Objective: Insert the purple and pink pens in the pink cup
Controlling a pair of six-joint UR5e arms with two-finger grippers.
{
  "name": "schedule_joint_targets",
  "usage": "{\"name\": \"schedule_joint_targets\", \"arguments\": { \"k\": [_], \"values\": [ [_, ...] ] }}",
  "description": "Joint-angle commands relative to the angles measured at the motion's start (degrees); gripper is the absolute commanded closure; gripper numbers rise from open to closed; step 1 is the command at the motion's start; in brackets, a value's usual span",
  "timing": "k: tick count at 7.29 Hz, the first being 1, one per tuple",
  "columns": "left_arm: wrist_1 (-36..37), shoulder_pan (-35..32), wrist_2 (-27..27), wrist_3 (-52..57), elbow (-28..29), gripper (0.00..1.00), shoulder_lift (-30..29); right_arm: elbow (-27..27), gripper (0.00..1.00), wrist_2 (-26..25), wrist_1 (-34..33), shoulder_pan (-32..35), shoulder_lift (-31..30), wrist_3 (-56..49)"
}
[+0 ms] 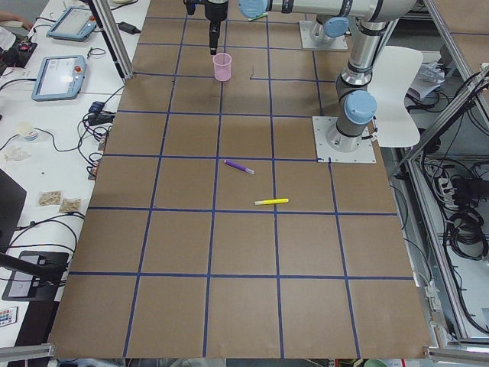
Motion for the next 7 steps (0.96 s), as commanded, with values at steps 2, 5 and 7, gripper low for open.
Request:
{"name": "schedule_joint_targets", "arguments": {
  "k": [2, 5, 7],
  "values": [
    [-1.13, 0.71, 0.54, 0.19, -3.78, 0.00, 2.71, 0.09, 0.00, 0.04, 0.00, 0.00, 0.00, 0.04],
    [-1.13, 0.80, 0.63, -0.07, -3.61, 0.00, 2.71, 0.00, 0.00, 0.13, 0.09, 0.00, 0.00, -0.13],
    [-4.52, 2.20, 1.93, 1.58, -3.70, 0.00, 1.67, -0.61, 0.00, -3.01, 0.70, -1.39, 0.00, -11.28]
  ]
}}
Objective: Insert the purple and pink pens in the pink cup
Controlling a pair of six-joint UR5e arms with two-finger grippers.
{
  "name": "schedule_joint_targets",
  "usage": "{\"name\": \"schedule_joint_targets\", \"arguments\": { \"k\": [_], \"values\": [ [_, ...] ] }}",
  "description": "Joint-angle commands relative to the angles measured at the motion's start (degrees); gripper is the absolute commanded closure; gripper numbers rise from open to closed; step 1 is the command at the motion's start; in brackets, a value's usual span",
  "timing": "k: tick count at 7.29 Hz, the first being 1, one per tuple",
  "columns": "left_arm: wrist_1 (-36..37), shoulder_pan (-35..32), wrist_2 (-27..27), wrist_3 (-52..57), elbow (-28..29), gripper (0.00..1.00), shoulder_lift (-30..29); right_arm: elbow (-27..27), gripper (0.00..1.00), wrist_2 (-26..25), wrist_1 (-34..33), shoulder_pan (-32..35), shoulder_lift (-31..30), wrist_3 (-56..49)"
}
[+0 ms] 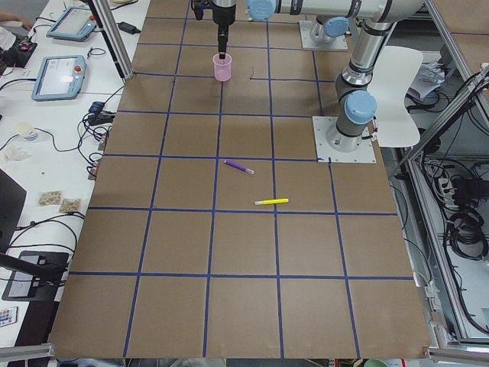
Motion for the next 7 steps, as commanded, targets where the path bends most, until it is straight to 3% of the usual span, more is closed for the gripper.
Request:
{"name": "schedule_joint_targets", "arguments": {
  "k": [1, 2, 3, 4, 6, 7],
  "values": [
    [-3.33, 3.32, 2.54, 5.11, -0.01, 0.00, -1.48, -0.36, 0.00, -2.35, 0.72, -5.21, -0.43, -21.61],
    [-4.21, 4.39, 2.90, 9.50, -0.01, 0.00, -2.62, -0.44, 0.00, -2.01, 3.51, -11.87, -0.70, -34.71],
    [-4.13, 4.83, 8.91, 16.94, -0.45, 0.00, -4.11, -0.27, 0.00, -1.48, 5.02, -18.29, -1.22, -42.41],
    [-3.96, 4.93, 12.10, 20.41, -1.24, 0.00, -5.69, 0.08, 0.00, -1.74, 4.86, -23.57, -1.14, -57.80],
    [-2.39, 11.65, 13.19, 24.81, -7.01, 0.00, -7.98, 0.34, 0.00, -1.39, 4.42, -34.12, -0.36, -80.08],
    [5.89, 14.13, 13.54, 33.80, -10.87, 0.00, -9.64, 0.35, 0.00, -1.39, 3.89, -37.48, 1.82, -90.20]
  ]
}}
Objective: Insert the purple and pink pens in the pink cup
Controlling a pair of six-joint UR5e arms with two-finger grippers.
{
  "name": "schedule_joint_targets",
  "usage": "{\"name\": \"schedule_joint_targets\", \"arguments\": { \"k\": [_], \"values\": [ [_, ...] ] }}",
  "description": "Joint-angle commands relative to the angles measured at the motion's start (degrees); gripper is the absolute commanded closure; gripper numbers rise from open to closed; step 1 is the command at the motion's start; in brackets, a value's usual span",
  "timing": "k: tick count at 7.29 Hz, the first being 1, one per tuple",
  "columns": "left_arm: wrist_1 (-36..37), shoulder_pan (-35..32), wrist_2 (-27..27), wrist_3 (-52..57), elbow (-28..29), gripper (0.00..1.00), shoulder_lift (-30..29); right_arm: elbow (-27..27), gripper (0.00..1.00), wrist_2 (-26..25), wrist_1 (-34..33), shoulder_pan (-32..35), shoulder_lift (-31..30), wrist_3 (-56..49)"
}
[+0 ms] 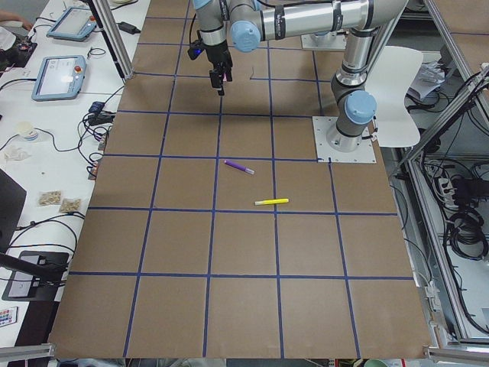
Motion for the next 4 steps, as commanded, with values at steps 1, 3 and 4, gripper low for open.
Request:
{"name": "schedule_joint_targets", "arguments": {
  "k": [1, 3, 4],
  "values": [
    [10.37, 6.09, 3.03, 14.03, -7.38, 0.00, -3.30, 0.11, 0.00, 0.64, -0.39, -9.80, 4.66, -22.57],
    [15.20, 6.99, 5.25, 15.05, -7.68, 0.00, -7.60, 0.02, 0.00, 8.17, -0.57, -15.01, 11.24, -43.13],
    [20.11, 6.99, 5.16, 17.23, -7.93, 0.00, -10.58, 0.11, 0.00, 12.64, -0.04, -17.47, 14.06, -49.14]
  ]
}}
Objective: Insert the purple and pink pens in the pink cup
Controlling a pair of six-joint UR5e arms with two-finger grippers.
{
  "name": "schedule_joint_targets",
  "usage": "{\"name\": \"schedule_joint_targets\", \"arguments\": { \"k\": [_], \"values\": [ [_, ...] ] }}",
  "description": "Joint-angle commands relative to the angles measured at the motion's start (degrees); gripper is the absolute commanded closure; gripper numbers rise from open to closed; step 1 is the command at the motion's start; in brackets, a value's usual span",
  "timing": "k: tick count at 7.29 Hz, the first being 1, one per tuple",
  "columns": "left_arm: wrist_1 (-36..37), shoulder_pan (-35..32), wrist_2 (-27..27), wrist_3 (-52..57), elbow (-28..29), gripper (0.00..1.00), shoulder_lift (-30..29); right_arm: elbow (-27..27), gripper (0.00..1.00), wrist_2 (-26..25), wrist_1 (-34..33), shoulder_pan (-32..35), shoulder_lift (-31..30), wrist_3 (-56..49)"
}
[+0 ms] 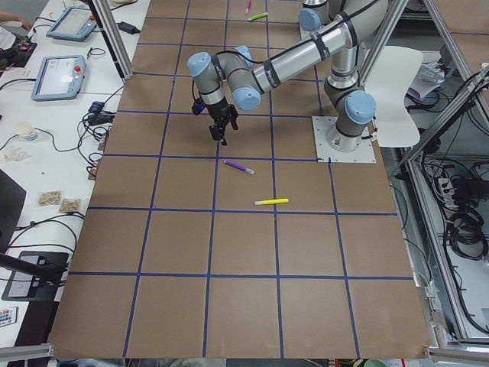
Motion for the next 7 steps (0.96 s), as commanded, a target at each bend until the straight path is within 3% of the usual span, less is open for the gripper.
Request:
{"name": "schedule_joint_targets", "arguments": {
  "k": [1, 2, 4, 6, 7],
  "values": [
    [6.82, 0.23, 0.46, 2.61, -0.92, 0.00, -6.11, 0.14, 0.00, 9.73, 0.65, -5.66, 6.52, -16.58],
    [7.79, 0.23, 0.90, 2.79, -0.32, 0.00, -7.88, 0.06, 0.01, 13.95, 0.91, -6.90, 9.86, -23.09],
    [7.98, 0.23, 2.93, 2.79, -0.40, 0.00, -8.43, 0.58, 0.02, 14.52, 5.12, -7.96, 12.52, -29.19],
    [7.97, 0.23, 2.84, 2.71, -1.19, 0.04, -8.51, 10.63, 0.03, 16.28, 0.60, -9.27, 11.92, -29.92],
    [7.97, 0.31, 2.75, 2.71, -1.28, 0.04, -8.77, 15.22, 0.04, 15.67, -6.75, -10.42, 11.83, -30.36]
  ]
}}
